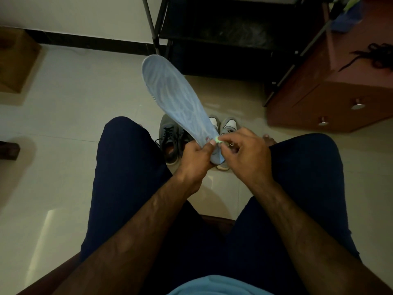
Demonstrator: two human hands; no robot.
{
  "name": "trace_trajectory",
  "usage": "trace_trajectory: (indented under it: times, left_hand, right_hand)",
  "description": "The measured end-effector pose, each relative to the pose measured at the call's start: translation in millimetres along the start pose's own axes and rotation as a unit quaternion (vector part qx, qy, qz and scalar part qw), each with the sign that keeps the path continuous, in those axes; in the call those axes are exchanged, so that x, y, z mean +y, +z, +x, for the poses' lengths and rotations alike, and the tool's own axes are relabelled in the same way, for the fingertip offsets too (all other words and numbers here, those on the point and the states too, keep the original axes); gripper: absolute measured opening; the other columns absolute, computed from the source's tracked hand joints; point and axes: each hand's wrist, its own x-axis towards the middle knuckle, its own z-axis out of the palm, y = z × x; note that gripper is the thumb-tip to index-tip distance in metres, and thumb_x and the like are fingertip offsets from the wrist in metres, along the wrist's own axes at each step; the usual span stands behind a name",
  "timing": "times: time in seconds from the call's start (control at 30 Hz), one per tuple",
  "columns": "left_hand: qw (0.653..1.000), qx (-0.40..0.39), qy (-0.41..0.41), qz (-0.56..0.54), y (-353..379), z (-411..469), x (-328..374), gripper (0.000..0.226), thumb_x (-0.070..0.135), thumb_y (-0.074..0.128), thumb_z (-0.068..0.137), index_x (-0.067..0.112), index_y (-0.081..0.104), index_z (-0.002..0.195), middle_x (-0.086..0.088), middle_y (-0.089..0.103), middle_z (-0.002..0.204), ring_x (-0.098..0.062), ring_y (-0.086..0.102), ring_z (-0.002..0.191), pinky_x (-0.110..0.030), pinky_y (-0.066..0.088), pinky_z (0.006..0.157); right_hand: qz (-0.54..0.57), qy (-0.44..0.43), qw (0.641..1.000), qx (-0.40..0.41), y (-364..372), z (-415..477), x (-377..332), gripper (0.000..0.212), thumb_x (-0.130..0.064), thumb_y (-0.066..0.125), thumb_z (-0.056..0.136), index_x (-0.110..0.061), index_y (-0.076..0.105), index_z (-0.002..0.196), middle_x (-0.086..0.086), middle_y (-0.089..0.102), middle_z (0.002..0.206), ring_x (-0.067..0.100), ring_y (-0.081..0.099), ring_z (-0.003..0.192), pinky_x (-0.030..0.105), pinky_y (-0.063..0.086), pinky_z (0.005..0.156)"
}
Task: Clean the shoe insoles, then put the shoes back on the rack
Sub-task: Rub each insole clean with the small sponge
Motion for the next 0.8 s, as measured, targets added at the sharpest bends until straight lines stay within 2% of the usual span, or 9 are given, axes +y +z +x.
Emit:
trace_trajectory:
  times: [0.1,0.2,0.27,0.4,0.57,0.73,0.8]
  left_hand:
    - [1.000,0.000,0.002,-0.006,-1,2,0,0.027,0.013,0.050,0.108,-0.002,0.063,0.125,-0.020,0.073,0.117,-0.029,0.073,0.107,-0.044,0.060,0.093]
    - [0.999,0.008,-0.011,-0.049,-5,6,4,0.019,0.011,0.050,0.107,0.004,0.068,0.109,-0.023,0.073,0.116,-0.034,0.072,0.108,-0.050,0.058,0.097]
    - [0.998,0.002,-0.015,-0.066,-5,7,6,0.018,0.010,0.050,0.107,0.007,0.068,0.105,-0.018,0.075,0.110,-0.029,0.074,0.102,-0.050,0.058,0.097]
    - [0.994,-0.002,-0.024,-0.106,-5,11,7,0.016,0.010,0.050,0.107,0.008,0.065,0.111,-0.013,0.075,0.109,-0.024,0.075,0.099,-0.046,0.059,0.095]
    - [0.990,0.003,-0.045,-0.134,-7,11,9,0.017,0.009,0.049,0.107,0.006,0.065,0.111,-0.015,0.074,0.112,-0.025,0.074,0.098,-0.044,0.060,0.090]
    - [0.986,-0.012,-0.047,-0.158,-4,14,12,0.017,0.009,0.048,0.107,0.007,0.064,0.115,-0.012,0.075,0.108,-0.025,0.073,0.099,-0.041,0.060,0.091]
    - [0.986,-0.014,-0.046,-0.159,-7,14,12,0.021,0.009,0.047,0.107,0.003,0.063,0.121,-0.014,0.074,0.111,-0.026,0.073,0.101,-0.042,0.059,0.091]
  right_hand:
    - [-0.004,0.003,1.000,0.003,3,5,2,0.019,-0.024,0.074,0.088,-0.027,0.079,0.106,-0.003,0.066,0.098,0.016,0.065,0.076,0.041,0.059,0.065]
    - [0.001,-0.017,0.999,-0.038,4,-12,1,0.019,-0.026,0.073,0.088,-0.029,0.078,0.106,-0.004,0.066,0.097,0.018,0.066,0.075,0.042,0.058,0.064]
    - [-0.003,-0.020,0.999,-0.039,2,-11,3,0.018,-0.027,0.073,0.088,-0.029,0.079,0.105,-0.004,0.067,0.097,0.018,0.066,0.075,0.043,0.058,0.063]
    - [0.002,-0.011,1.000,-0.024,1,5,5,0.019,-0.030,0.072,0.087,-0.028,0.079,0.105,-0.004,0.069,0.098,0.017,0.067,0.080,0.043,0.059,0.067]
    - [0.014,-0.049,0.993,-0.105,1,-15,-4,0.019,-0.025,0.075,0.086,-0.026,0.080,0.104,-0.005,0.070,0.096,0.013,0.063,0.072,0.039,0.057,0.066]
    - [-0.002,-0.021,0.999,-0.038,-2,5,9,0.018,-0.017,0.073,0.084,-0.024,0.079,0.100,-0.005,0.068,0.099,0.016,0.065,0.078,0.042,0.057,0.067]
    - [0.004,-0.061,0.996,-0.063,1,-2,0,0.019,-0.013,0.072,0.084,-0.022,0.079,0.100,-0.003,0.068,0.100,0.017,0.066,0.082,0.041,0.057,0.068]
